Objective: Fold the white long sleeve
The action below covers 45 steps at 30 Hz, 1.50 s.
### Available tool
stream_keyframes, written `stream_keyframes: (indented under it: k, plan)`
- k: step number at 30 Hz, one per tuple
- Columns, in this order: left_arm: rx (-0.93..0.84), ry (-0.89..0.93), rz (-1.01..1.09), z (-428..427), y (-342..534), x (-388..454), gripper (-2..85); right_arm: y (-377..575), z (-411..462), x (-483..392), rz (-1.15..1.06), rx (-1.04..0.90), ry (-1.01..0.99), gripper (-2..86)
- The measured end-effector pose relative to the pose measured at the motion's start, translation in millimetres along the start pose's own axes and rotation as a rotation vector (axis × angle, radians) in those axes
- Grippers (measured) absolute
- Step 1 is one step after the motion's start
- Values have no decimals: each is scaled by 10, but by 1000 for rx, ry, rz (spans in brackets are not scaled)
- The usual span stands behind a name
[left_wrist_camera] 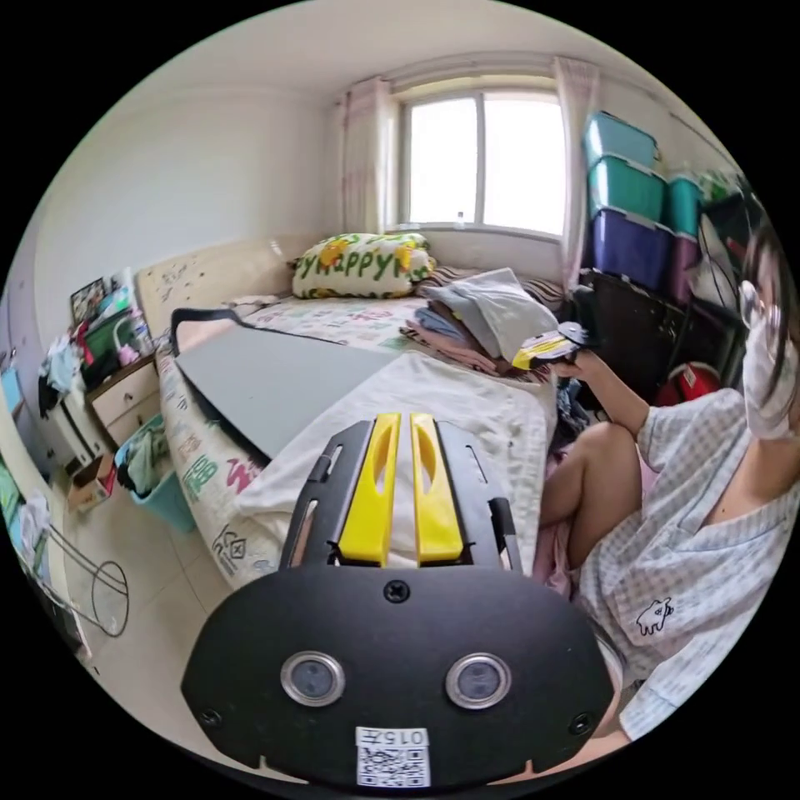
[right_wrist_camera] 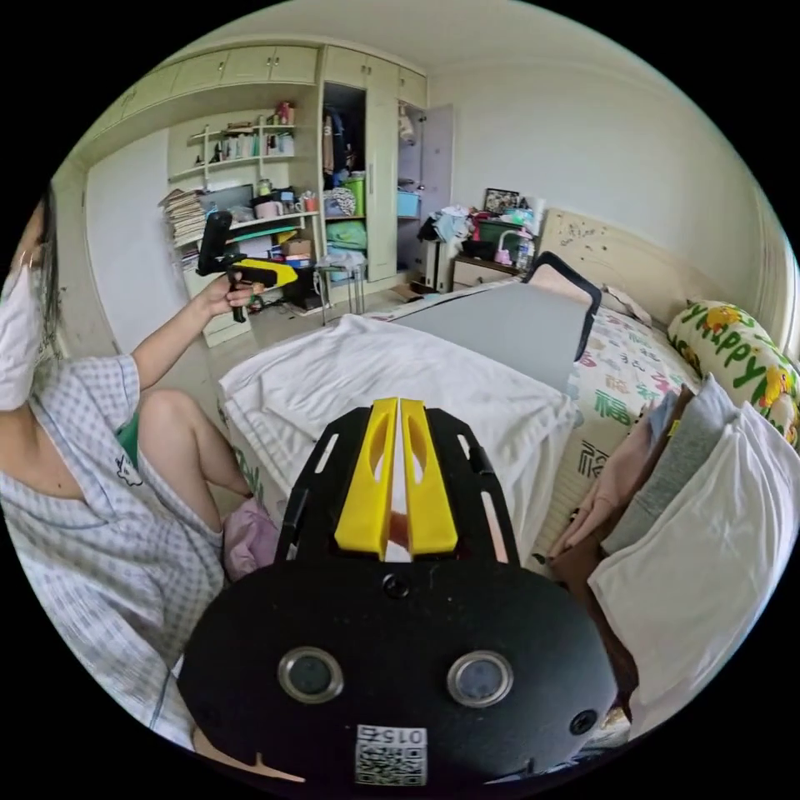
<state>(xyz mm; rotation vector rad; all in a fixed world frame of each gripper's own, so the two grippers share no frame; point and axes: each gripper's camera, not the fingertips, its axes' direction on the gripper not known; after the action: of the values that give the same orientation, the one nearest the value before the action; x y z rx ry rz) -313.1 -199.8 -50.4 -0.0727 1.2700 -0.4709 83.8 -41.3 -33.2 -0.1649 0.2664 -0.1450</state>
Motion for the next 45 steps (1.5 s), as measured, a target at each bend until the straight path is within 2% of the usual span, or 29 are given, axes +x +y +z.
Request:
stream_keyframes:
  k: [4,6,9,13,19,26,28,33,34,37,40,42,45]
  plan:
    - [-63,-69,62,342,325,675,41,85,234,-256,-123,-163,61,49]
    - [-244,-128,185,702,469,996,59,116,344,-290,-156,-230,-28,72]
    - [-432,-204,233,1162,525,1181,68,153,470,-234,-149,-324,-74,75]
    - [-420,-151,216,1218,610,1173,32,208,463,-122,-105,-314,-103,66]
    - [-361,-39,129,1140,710,956,3,233,341,-52,-78,-296,-63,-4]
    - [-237,95,141,829,791,960,-3,249,-57,-103,-148,-224,-191,-10]
    - [-264,105,159,892,836,951,-3,281,-64,-81,-149,-248,-202,-10]
    - [-477,90,199,1441,1007,942,-2,412,427,17,-124,-525,-226,-10]
    - [-474,93,196,1457,1014,937,-2,426,449,26,-123,-526,-236,-10]
    - [-466,111,170,1421,1013,874,-2,446,309,115,-98,-454,-281,-9]
    - [-423,155,150,1275,1046,764,-3,470,14,257,-29,-285,-256,-7]
    - [-332,106,50,1112,1067,545,-3,503,-117,467,130,-162,-111,1]
    - [-241,34,-109,1035,1121,216,-3,576,-34,729,324,-170,56,47]
